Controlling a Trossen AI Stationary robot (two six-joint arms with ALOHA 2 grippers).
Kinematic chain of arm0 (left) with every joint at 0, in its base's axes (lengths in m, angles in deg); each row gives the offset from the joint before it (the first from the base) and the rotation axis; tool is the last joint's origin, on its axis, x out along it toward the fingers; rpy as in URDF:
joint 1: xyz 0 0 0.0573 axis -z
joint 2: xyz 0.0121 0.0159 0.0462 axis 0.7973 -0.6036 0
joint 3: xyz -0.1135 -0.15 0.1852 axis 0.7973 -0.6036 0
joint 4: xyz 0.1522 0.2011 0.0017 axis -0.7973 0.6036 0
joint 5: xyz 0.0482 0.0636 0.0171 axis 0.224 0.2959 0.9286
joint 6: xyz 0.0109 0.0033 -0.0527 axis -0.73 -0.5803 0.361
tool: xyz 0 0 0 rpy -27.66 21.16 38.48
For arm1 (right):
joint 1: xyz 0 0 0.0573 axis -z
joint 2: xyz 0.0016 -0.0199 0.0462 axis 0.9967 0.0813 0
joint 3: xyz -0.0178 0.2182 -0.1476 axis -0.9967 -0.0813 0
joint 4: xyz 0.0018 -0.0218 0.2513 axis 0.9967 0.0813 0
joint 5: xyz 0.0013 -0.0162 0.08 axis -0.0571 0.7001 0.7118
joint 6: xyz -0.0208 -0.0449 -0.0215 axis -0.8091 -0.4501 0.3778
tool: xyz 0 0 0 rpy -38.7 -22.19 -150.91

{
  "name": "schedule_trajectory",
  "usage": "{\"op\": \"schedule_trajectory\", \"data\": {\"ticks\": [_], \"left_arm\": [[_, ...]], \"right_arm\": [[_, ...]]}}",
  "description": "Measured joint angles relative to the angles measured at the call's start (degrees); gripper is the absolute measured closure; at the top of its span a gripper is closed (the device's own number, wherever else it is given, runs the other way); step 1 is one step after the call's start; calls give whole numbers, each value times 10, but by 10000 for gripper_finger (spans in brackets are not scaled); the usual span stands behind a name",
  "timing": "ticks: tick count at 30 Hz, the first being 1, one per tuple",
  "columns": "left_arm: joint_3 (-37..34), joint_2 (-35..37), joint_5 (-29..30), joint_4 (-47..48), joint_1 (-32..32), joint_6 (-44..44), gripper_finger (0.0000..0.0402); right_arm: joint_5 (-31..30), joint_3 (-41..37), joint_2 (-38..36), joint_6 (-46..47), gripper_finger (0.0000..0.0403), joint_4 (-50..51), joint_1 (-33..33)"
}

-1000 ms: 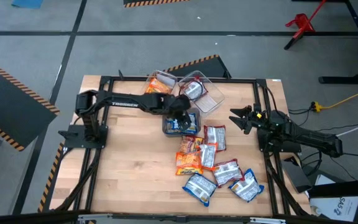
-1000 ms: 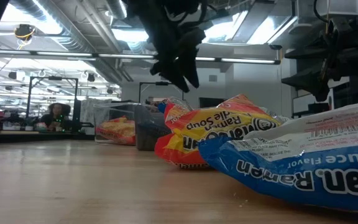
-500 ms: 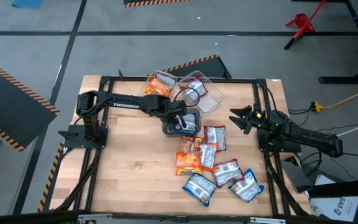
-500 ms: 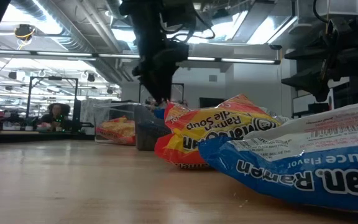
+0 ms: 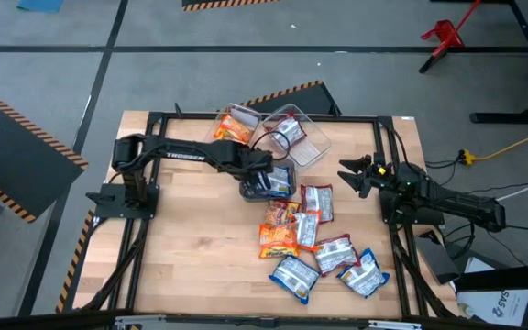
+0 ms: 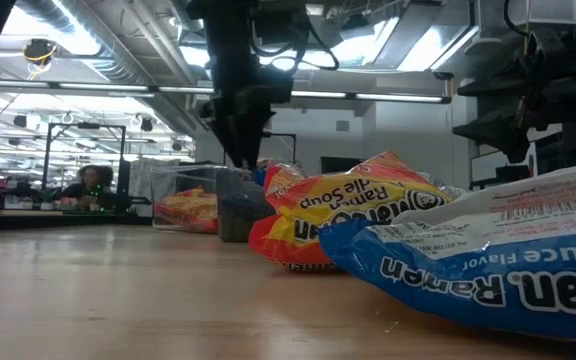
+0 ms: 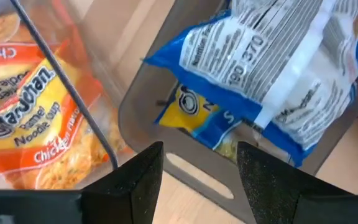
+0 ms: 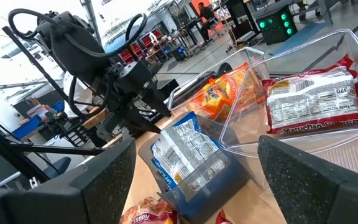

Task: Sort Maruchan noodles
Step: Put the blue noodle pack into the black transparent bin

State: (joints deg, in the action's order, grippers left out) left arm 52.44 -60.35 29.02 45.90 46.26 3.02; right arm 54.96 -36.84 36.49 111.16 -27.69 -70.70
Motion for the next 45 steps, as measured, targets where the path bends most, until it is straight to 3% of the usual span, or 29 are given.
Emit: {"op": "schedule_trajectory", "data": {"ticks": [10,21,26,30,35,37,40,45], "left_arm": [[0,-27,-18,-49,-2,-17,203],[0,-18,-92,-272,-6,-3,202],[1,-14,-86,-301,-14,-4,202],[40,9,-81,-264,-25,-15,202],[98,31,-22,-11,-21,-20,202],[98,34,-16,49,-18,-19,202],[67,34,-39,52,-11,-19,202],[-6,34,-72,-42,0,-3,202]], "right_arm": [[0,0,0,0,79,0,0],[-9,0,0,0,79,-2,0],[-9,0,0,0,79,-2,0],[-10,0,0,0,79,-2,0],[-10,0,0,0,79,-2,0],[-10,0,0,-1,79,-2,0],[-10,0,0,-1,79,-2,0],[-9,0,0,-1,79,-2,0]]}}
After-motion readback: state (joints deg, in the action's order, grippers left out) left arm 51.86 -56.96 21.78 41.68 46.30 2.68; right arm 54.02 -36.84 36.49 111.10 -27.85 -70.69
